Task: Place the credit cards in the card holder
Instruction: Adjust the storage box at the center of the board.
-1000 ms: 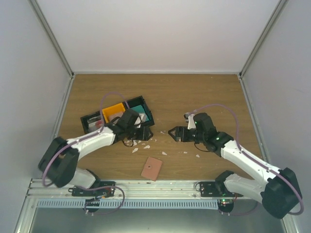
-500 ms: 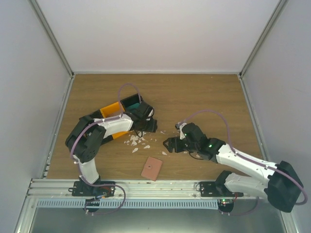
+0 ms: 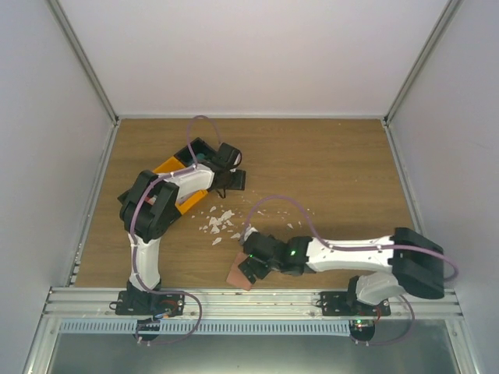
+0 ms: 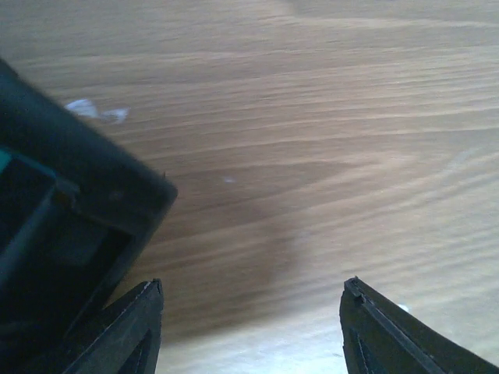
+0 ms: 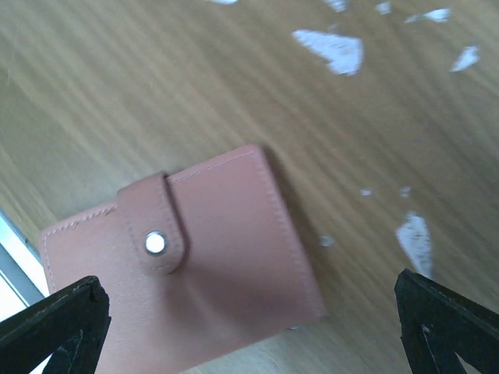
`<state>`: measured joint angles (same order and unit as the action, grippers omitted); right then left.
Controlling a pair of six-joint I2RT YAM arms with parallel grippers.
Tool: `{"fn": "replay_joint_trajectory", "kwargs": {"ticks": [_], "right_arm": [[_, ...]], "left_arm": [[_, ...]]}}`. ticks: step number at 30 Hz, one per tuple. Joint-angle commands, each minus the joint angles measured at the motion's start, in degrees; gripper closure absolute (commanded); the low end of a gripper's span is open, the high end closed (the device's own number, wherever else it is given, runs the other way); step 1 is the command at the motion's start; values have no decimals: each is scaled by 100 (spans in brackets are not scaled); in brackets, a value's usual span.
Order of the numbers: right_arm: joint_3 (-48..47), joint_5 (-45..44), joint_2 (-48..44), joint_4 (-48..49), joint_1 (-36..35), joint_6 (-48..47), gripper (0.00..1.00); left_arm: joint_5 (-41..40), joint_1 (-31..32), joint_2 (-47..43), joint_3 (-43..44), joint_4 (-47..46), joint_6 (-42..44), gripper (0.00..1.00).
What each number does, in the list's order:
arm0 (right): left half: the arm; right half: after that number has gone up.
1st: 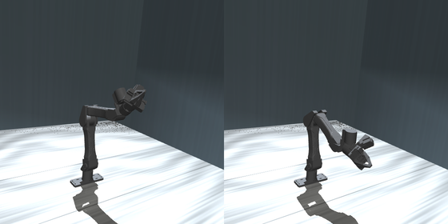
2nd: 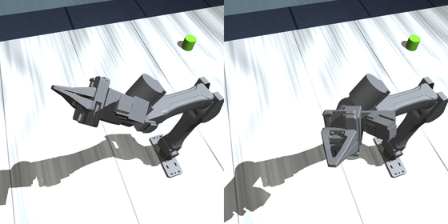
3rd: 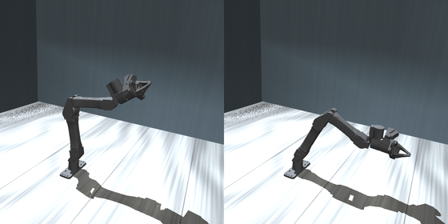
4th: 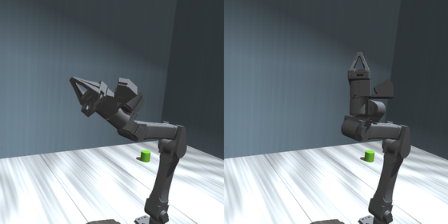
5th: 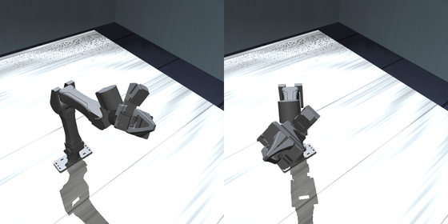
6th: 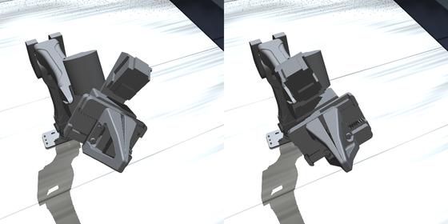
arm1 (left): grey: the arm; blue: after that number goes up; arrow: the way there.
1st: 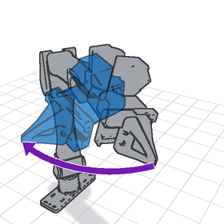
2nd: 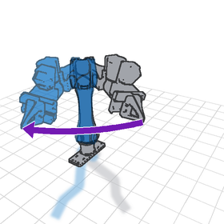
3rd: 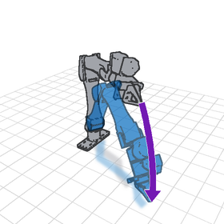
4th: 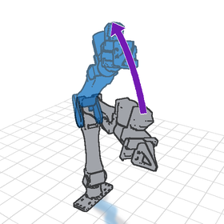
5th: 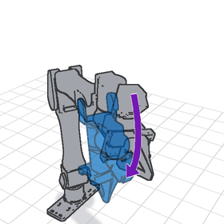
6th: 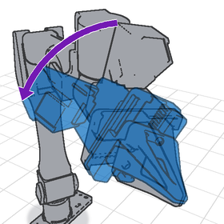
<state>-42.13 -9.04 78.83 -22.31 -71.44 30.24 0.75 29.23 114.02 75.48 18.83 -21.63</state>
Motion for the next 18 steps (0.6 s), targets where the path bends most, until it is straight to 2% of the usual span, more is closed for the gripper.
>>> {"fn": "replay_joint_trajectory", "kwargs": {"ticks": [1,7,10,18], "right_arm": [[-385,-660,610,-358,-584,-347,0],[-583,-352,976,-287,-846,-520,0],[-554,-24,931,-213,-878,-607,0],[-539,158,1095,-247,-893,-686,1]], "left_arm": [[-101,-301,125,32,-32,202,35],[311,-488,-204,36,-63,285,31],[848,-460,-548,-68,-152,195,28],[1586,-410,-1736,-945,-434,-271,22]]}}
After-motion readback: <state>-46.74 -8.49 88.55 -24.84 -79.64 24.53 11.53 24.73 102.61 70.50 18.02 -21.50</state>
